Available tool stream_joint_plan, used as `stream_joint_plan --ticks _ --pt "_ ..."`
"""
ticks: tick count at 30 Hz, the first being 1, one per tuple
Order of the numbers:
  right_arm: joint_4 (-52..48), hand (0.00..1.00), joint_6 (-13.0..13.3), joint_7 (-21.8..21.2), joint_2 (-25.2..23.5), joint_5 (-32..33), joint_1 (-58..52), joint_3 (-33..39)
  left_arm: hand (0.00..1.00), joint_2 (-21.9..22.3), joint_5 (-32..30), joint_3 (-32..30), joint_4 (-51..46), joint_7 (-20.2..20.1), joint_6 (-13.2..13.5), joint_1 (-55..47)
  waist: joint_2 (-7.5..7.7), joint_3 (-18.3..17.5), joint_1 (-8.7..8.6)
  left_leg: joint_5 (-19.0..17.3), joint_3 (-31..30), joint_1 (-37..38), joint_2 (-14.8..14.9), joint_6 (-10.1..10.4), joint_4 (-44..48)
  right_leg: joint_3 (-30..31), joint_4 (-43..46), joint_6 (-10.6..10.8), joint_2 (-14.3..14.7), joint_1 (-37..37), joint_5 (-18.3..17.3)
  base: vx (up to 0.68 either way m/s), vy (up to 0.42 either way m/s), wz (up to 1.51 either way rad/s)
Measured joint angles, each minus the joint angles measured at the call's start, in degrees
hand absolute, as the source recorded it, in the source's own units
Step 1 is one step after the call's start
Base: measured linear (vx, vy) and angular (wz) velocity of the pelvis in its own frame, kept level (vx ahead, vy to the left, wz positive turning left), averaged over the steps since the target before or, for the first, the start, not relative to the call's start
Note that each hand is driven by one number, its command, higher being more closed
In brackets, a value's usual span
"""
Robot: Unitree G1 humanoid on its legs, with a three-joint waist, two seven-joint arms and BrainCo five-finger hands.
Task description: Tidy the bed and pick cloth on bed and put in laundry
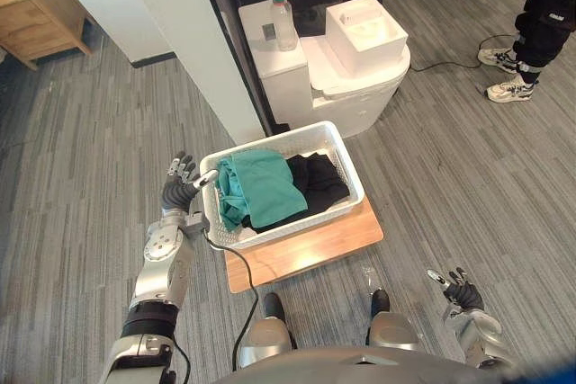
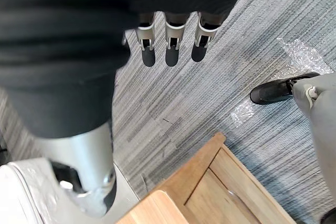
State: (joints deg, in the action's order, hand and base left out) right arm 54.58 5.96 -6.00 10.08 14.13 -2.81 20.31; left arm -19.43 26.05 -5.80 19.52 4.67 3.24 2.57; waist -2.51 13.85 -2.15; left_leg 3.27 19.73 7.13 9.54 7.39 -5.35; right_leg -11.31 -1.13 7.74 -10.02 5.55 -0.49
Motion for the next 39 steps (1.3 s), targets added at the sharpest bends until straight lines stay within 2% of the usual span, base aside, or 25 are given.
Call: stream_joint_plan --ticks 3,5,7,10,12,14,17,19,23,27,33,39 --pt "0.6 0.00 0.0 -0.5 0.0 -1.1 -0.4 0.1 0.00 0.3 -0.4 0.0 0.5 -1.9 -2.7 -1.8 0.03 -1.1 0.03 0.1 -0.5 0.0 0.0 0.1 -0.2 -0.6 -0.1 0.0 0.0 0.3 0.0 0.01 0.002 0.09" --pt "0.6 0.00 0.0 -0.9 0.0 -2.0 -0.3 0.7 0.00 0.9 2.4 0.0 2.7 -2.8 -3.7 -3.7 0.17 -1.5 0.13 0.2 -1.2 0.1 -0.1 0.0 -0.2 -1.2 -0.5 0.0 -0.1 1.0 0.0 0.00 0.003 0.13" --pt "0.7 0.00 0.0 -1.3 0.0 -2.1 -0.3 1.1 0.00 1.6 3.4 0.0 5.4 -3.0 -4.1 -6.0 0.30 -2.2 0.22 0.2 -1.6 0.1 -0.2 0.0 -0.2 -1.6 -0.7 0.0 -0.1 1.0 0.0 -0.02 0.003 0.10" --pt "1.2 0.00 0.2 -2.3 0.2 -2.1 -0.1 1.3 0.00 4.2 4.2 0.1 10.5 -3.0 -4.1 -10.0 0.40 -3.0 1.59 0.2 -1.8 0.1 -0.2 0.0 -0.3 -1.9 -1.0 0.1 -0.1 1.3 0.0 -0.01 0.005 0.06" --pt "1.9 0.00 0.4 -3.3 0.1 -2.1 0.3 1.3 0.00 5.8 3.6 0.2 13.7 -2.9 -3.7 -12.1 0.63 -3.3 1.86 0.2 -2.5 0.1 -0.3 0.0 -0.3 -2.8 -1.3 0.1 -0.2 2.0 0.0 0.00 0.002 0.21" --pt "2.9 0.00 1.4 -4.3 0.1 -2.4 1.0 1.3 0.00 7.0 2.1 0.3 17.2 -3.0 -3.2 -14.1 0.84 -3.5 1.82 0.3 -3.4 0.1 -0.5 0.0 -0.3 -3.9 -2.0 0.1 -0.3 3.0 -0.1 0.00 0.001 0.24" --pt "3.9 0.00 4.2 -6.7 0.1 -4.6 1.7 1.0 0.00 8.6 1.1 0.5 22.6 -3.7 -2.7 -17.0 0.70 -4.5 2.89 0.3 -4.0 -0.1 -0.5 0.0 -0.4 -4.4 -2.2 0.1 -0.3 3.1 -0.1 0.01 0.003 0.08" --pt "5.3 0.00 6.4 -7.7 0.1 -7.1 2.8 -0.7 0.00 9.6 -2.3 0.4 26.9 -4.2 -2.4 -17.7 0.58 -4.7 3.11 0.3 -4.7 -0.1 -0.6 0.0 -0.5 -5.4 -2.6 0.2 -0.3 4.0 -0.1 0.01 -0.001 0.19" --pt "6.5 0.00 8.2 -8.1 -0.8 -9.5 4.4 -4.0 0.00 11.6 -5.6 0.4 31.8 -4.3 -2.1 -17.8 0.46 -4.8 3.21 0.3 -5.0 -0.1 -0.6 0.0 -0.5 -6.6 -3.0 0.4 -0.3 5.0 -0.2 0.01 -0.001 0.15" --pt "7.9 0.00 8.0 -6.9 -1.6 -9.9 4.9 -5.9 0.00 12.2 -7.6 0.5 33.8 -4.6 -1.8 -16.9 0.48 -4.8 3.16 0.3 -5.0 -0.1 -0.6 0.0 -0.5 -6.6 -3.1 0.4 -0.3 5.0 -0.3 0.00 0.000 0.02" --pt "9.8 0.00 5.3 -4.7 -2.9 -9.7 4.7 -9.3 0.00 12.2 -9.8 0.6 36.6 -4.8 -1.8 -15.3 0.74 -5.0 2.98 0.3 -4.9 0.1 -0.6 0.1 -0.4 -6.6 -3.3 0.4 -0.2 5.3 -0.2 0.00 0.000 0.00" --pt "10.0 0.00 5.4 -5.1 -3.0 -9.2 4.2 -10.6 0.00 12.4 -9.9 0.8 38.3 -6.1 -4.1 -14.7 0.78 -5.0 2.90 0.2 -4.7 0.9 -0.5 0.2 -0.5 -6.6 -3.5 0.4 -0.2 6.1 -0.2 0.00 0.000 0.00"
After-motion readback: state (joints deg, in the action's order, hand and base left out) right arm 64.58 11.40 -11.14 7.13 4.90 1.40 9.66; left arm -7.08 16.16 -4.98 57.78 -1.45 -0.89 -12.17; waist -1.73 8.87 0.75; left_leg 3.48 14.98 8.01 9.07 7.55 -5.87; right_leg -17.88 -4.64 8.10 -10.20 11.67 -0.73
